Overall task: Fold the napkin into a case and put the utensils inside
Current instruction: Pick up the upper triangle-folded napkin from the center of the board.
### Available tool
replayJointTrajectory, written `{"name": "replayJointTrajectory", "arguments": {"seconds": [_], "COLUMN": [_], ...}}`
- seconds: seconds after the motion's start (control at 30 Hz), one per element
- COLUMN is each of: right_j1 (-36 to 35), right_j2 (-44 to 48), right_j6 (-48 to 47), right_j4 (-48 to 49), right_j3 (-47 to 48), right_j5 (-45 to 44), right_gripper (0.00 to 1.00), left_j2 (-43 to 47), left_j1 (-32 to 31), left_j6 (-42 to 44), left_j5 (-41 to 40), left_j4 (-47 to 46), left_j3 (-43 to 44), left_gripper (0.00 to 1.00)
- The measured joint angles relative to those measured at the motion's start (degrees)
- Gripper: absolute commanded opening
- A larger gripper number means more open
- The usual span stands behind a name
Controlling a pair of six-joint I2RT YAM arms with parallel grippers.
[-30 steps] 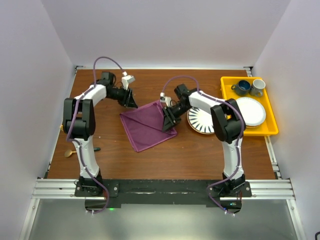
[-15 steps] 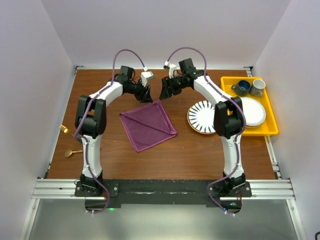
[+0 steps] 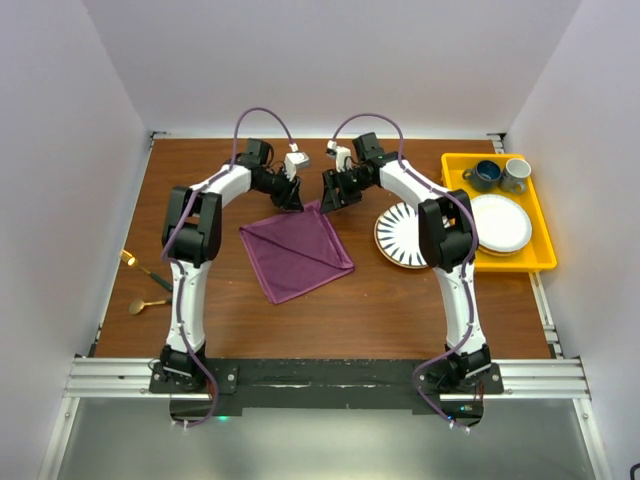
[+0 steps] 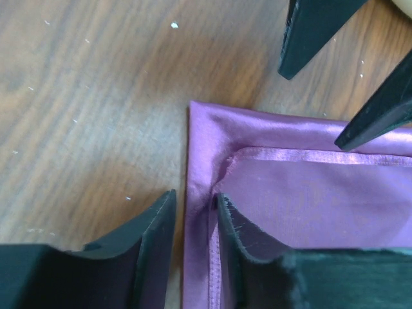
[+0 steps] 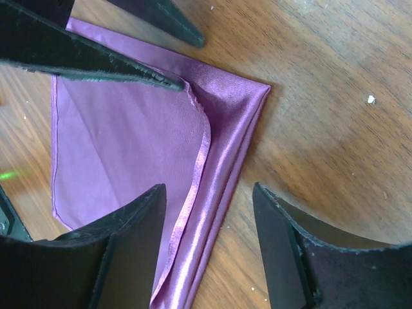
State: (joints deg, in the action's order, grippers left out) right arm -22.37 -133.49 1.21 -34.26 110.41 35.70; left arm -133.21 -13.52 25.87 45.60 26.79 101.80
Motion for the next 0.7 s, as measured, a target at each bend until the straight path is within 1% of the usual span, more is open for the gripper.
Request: {"name": "replayJointTrajectory", "arguments": {"seconds": [0.13, 0.17, 0.2, 0.23, 0.33, 0.43, 0.57, 0.7], "right_j1": [0.0, 0.0, 0.0, 0.1, 0.3, 0.4, 0.6, 0.7], "right_j2": [0.0, -0.1, -0.2, -0.2, -0.6, -1.2, -2.3, -2.3], "right_j6": [0.3, 0.3, 0.2, 0.2, 0.3, 0.3, 0.6, 0.8], "right_j4": [0.4, 0.5, 0.5, 0.5, 0.5, 1.1, 2.5, 4.3], "right_j3": [0.0, 0.0, 0.0, 0.0, 0.0, 0.0, 0.0, 0.0], "right_j5": [-0.1, -0.1, -0.2, -0.2, -0.1, 0.2, 1.8, 3.9], "right_gripper": [0.69, 0.7, 0.7, 0.7, 0.72, 0.78, 0.8, 0.8], "left_j2": [-0.1, -0.1, -0.1, -0.1, -0.1, 0.7, 3.1, 4.6], "left_j1": [-0.1, -0.1, -0.1, -0.2, -0.2, -0.3, -0.5, -0.7], "left_j6": [1.2, 1.4, 1.8, 2.1, 2.8, 3.1, 3.8, 4.0], "left_j5": [0.6, 0.8, 1.1, 1.4, 2.4, 3.1, 3.8, 4.5], "left_j4": [1.0, 1.1, 1.2, 1.2, 0.8, -0.8, -2.2, -2.6], "left_j3": [0.0, 0.0, 0.0, 0.0, -0.2, -2.4, -6.1, -7.0], "left_gripper": [0.11, 0.08, 0.03, 0.0, 0.0, 0.0, 0.0, 0.0]}}
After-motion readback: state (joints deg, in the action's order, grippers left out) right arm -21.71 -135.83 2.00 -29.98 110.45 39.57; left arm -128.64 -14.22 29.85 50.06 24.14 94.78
